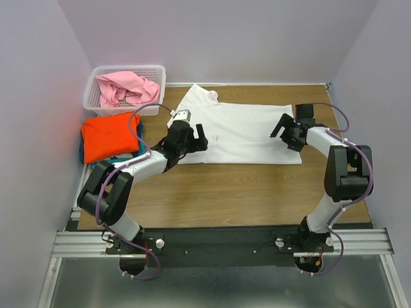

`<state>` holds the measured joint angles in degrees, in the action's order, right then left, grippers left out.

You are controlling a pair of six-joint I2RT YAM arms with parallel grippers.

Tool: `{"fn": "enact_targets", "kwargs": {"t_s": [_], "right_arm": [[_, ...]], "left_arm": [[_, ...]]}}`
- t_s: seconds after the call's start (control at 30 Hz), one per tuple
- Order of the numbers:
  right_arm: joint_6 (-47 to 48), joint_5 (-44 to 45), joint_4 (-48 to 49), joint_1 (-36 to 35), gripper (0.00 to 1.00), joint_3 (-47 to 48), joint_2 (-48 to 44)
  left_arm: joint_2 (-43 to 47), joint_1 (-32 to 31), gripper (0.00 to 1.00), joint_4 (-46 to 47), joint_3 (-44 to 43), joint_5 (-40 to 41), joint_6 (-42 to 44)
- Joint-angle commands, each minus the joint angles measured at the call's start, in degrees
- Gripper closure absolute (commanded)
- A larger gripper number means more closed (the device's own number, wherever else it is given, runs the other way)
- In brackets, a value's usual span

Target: Fold and stack the t-shirts

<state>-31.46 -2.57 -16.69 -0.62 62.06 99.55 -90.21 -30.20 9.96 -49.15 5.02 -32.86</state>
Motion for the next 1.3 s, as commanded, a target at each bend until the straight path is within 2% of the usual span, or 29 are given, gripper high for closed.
{"fn": "enact_targets", "kwargs": {"t_s": [0.0, 0.17, 0.37, 0.63, 0.73, 0.87, 1.07, 1.27], "right_arm": [[1.22, 2.29, 1.39, 0.36, 0.0, 4.37, 3.8], [2.37, 3.97, 1.31, 0.36, 0.0, 6.49, 8.11], [3.07, 3.62, 1.31, 0.36, 0.0, 7.46, 8.47], [6.68, 0.11, 1.31, -0.25, 0.0, 3.69, -1.36], [7.82, 2.03, 1.31, -3.85, 0.0, 0.0, -4.09], [9.14, 4.24, 1.31, -10.61, 0.0, -1.6, -1.74], [10.37, 3.8, 1.22, -15.28, 0.0, 0.43, 3.19], [9.05, 5.55, 1.31, -17.22, 0.0, -1.94, 3.11]], "left_arm": [[0.22, 0.75, 0.01, 0.59, -1.03, 3.68, -0.1], [-1.63, 1.19, 0.02, -0.2, -2.62, 3.6, -0.01], [-2.86, 1.46, 0.02, -0.64, -3.5, 4.03, 0.17], [-6.1, 2.16, 0.02, -0.46, -7.45, 2.54, 0.52], [-8.74, 2.25, 0.02, -0.29, -9.21, 2.28, 0.26], [-11.73, 2.16, 0.02, -0.82, -10.8, 0.61, -0.01], [-14.81, 2.16, 0.02, -1.34, -10.36, -1.06, -1.06], [-13.59, 2.16, 0.02, -1.34, -6.76, -1.94, -2.73]]}}
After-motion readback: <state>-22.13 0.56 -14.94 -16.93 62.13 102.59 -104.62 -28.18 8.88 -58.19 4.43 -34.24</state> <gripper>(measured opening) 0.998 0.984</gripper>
